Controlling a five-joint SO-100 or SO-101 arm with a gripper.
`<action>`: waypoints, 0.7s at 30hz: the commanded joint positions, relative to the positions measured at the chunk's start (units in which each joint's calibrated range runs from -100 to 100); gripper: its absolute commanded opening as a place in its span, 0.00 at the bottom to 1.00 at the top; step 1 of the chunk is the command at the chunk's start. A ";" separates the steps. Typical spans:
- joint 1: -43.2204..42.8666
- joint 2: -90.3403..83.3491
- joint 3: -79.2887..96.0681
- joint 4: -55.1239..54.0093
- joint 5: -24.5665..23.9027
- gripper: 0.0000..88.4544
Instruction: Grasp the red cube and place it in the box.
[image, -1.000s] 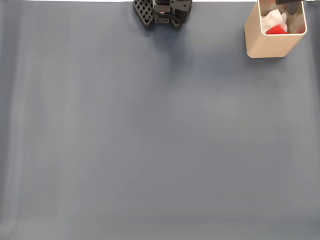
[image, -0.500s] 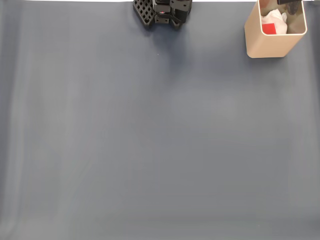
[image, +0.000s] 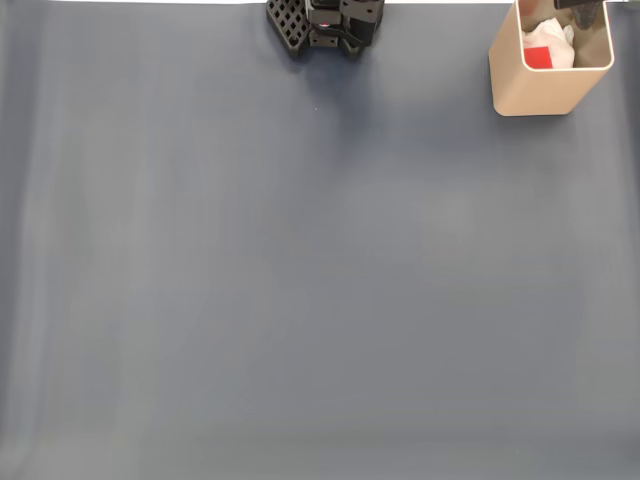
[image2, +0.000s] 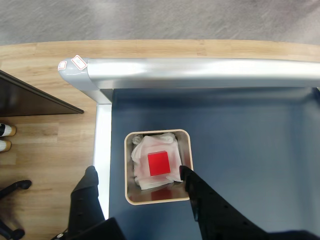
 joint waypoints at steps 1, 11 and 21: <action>0.23 -2.24 -2.71 -0.51 0.10 0.42; 1.93 -2.33 -2.99 -0.43 -0.05 0.00; 10.03 -3.80 -2.62 -1.74 0.10 0.00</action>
